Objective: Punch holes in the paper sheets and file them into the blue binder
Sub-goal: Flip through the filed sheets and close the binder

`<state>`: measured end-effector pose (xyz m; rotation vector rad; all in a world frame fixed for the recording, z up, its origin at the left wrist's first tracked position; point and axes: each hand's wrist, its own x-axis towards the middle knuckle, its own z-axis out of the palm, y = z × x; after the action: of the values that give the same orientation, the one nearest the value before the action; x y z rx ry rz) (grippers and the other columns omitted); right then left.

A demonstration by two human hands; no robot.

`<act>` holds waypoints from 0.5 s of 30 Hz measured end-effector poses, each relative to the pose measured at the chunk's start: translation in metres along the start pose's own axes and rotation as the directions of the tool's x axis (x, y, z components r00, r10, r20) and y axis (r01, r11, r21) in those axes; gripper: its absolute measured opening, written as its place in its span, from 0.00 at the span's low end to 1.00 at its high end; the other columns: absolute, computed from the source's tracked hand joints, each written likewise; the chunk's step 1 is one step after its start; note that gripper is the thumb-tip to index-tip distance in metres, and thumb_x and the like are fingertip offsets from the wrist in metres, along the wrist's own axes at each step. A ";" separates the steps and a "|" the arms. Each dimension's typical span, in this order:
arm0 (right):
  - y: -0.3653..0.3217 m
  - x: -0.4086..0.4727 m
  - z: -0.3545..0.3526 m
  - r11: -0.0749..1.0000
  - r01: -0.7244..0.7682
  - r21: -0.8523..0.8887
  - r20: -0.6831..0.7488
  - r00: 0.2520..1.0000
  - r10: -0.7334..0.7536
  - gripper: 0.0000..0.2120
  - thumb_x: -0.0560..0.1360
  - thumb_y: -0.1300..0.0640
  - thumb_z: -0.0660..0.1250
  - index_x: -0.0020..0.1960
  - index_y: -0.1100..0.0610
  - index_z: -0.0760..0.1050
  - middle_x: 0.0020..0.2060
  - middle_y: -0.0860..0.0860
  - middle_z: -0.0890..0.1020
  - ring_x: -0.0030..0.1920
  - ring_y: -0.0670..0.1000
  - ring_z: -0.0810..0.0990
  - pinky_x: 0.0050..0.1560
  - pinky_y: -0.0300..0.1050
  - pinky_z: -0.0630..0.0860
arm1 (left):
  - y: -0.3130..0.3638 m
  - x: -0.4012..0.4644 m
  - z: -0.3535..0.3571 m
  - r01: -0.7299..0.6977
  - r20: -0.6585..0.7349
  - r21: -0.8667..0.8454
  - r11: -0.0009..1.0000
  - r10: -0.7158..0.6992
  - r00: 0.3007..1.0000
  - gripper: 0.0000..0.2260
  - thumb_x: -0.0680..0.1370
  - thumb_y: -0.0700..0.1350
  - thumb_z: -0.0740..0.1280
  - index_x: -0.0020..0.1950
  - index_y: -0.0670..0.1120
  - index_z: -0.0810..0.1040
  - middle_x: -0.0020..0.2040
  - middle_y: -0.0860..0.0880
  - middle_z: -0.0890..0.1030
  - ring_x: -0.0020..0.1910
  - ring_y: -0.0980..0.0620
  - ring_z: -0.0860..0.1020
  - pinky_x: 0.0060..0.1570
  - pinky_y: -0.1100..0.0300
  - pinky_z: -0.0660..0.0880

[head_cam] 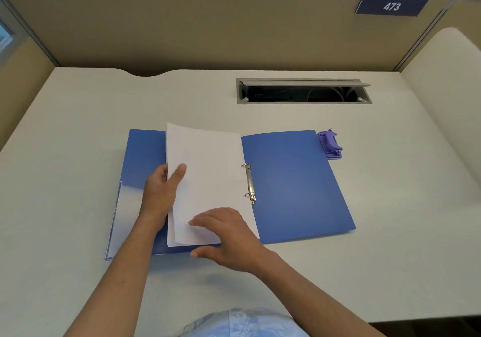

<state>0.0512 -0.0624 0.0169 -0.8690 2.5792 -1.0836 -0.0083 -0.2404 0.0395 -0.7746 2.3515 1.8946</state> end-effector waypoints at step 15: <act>0.034 -0.015 0.014 0.958 -0.285 0.033 -0.547 0.797 0.256 0.27 0.66 0.71 0.68 0.63 0.55 0.75 0.51 0.50 0.84 0.47 0.55 0.82 0.43 0.47 0.80 | 0.035 -0.014 -0.001 -0.093 0.132 -0.251 0.963 0.129 0.983 0.19 0.79 0.44 0.67 0.70 0.51 0.70 0.51 0.48 0.85 0.46 0.49 0.85 0.43 0.56 0.81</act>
<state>0.0540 -0.0432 -0.0174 -0.1773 3.0695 -1.3308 -0.0091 -0.2310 0.0763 -0.5009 2.1434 2.2335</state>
